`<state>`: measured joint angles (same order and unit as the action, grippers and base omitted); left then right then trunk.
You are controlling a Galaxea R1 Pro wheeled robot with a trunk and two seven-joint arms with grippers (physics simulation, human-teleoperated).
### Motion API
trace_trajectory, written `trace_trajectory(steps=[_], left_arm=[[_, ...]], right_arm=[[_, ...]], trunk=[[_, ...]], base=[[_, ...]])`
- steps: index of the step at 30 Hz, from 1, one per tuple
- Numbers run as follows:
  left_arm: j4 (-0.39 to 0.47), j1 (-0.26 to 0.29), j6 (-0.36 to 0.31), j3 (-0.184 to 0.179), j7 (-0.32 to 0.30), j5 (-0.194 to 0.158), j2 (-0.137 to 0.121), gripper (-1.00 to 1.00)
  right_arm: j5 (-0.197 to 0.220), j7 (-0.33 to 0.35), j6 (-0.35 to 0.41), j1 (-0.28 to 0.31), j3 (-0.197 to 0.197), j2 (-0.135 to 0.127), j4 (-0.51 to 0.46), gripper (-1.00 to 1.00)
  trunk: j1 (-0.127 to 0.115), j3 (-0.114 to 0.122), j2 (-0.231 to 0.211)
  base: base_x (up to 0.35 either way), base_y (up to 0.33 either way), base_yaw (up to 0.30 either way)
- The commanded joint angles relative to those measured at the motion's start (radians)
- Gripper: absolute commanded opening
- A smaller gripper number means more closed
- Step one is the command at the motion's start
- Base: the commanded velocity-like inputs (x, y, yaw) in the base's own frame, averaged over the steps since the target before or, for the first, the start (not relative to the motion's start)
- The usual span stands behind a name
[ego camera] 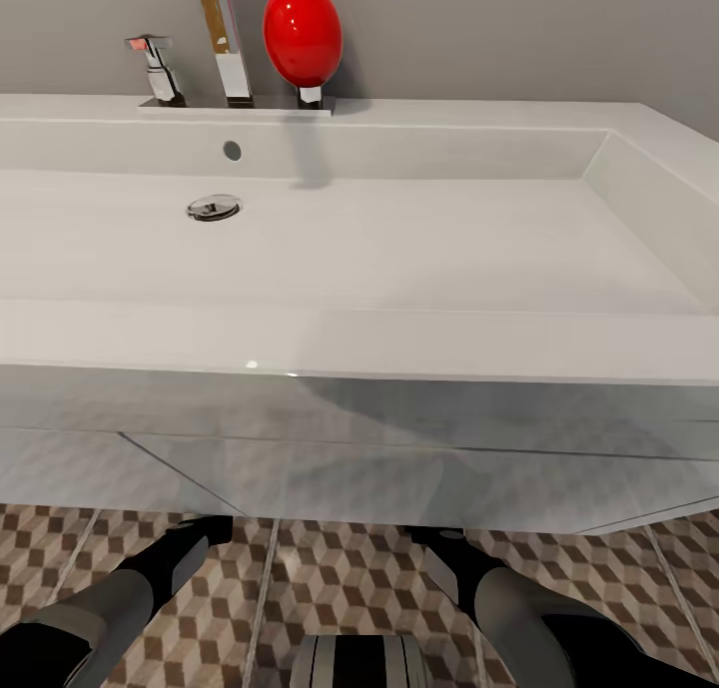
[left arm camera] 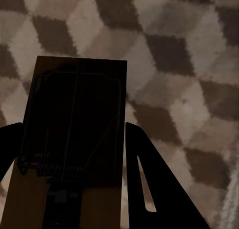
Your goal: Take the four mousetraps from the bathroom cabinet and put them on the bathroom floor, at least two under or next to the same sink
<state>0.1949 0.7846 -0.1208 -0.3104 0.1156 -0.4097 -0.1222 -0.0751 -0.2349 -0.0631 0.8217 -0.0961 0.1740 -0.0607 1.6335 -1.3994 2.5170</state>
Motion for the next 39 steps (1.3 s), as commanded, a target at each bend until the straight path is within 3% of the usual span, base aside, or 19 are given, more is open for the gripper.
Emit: trace_trajectory(steps=[1, 8, 18, 39], left_arm=[[0.003, 0.000, -0.007, -0.009, 0.006, -0.006, -0.001, -1.00], [0.002, 0.000, -0.007, -0.017, 0.006, -0.006, -0.001, -1.00], [0.001, 0.000, -0.008, -0.094, 0.006, -0.007, 0.003, -1.00], [0.001, 0.000, -0.007, -0.101, 0.006, -0.009, 0.001, -1.00]], right_arm=[[-0.005, -0.003, -0.004, 0.001, -0.008, 0.000, 0.001, -1.00], [-0.005, -0.003, -0.004, 0.001, -0.008, 0.000, 0.001, -1.00], [-0.005, -0.003, -0.004, 0.001, -0.008, 0.000, 0.001, -1.00], [-0.005, -0.003, -0.004, 0.001, -0.008, 0.000, 0.002, -1.00]], trunk=[[0.000, -0.001, 0.000], [0.000, -0.001, 0.000], [0.000, -0.001, 0.000], [0.000, -0.001, 0.000]], base=[[0.000, 0.000, 0.000], [0.000, 0.000, 0.000], [0.000, 0.000, 0.000], [0.000, 0.000, 0.000]])
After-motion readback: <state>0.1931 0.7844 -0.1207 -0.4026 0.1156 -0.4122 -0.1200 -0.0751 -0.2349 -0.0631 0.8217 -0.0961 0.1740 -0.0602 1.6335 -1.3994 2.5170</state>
